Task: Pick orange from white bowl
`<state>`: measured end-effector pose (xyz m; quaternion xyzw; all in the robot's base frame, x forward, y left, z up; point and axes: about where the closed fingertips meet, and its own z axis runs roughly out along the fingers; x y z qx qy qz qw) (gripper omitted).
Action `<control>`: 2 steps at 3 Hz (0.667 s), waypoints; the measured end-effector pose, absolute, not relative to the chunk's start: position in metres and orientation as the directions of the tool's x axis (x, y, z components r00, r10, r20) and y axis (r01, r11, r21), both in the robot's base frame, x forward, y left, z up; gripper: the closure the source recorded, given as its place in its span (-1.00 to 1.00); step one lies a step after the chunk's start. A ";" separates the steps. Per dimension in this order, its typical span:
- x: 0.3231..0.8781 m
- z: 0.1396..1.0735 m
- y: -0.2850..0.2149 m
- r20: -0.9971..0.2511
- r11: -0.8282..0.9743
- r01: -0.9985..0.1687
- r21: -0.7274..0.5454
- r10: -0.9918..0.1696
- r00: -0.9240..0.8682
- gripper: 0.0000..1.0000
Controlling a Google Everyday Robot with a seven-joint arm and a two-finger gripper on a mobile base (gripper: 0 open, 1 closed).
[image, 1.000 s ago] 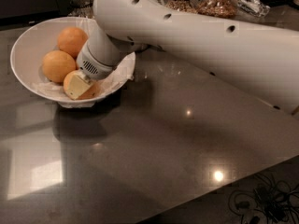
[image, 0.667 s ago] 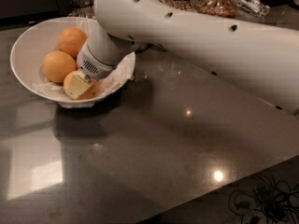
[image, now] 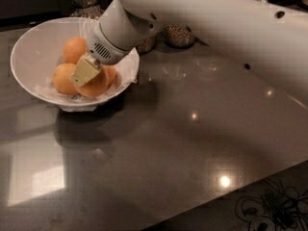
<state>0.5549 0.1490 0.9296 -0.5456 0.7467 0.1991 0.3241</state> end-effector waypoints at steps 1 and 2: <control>0.563 0.946 0.132 -0.730 0.336 -0.939 -0.069 -0.659 -0.182 1.00; 0.574 0.950 0.107 -0.751 0.371 -0.926 -0.069 -0.630 -0.197 1.00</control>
Offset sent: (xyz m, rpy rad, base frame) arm 0.0339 -0.0770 0.0252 0.1013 -0.0487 -0.0976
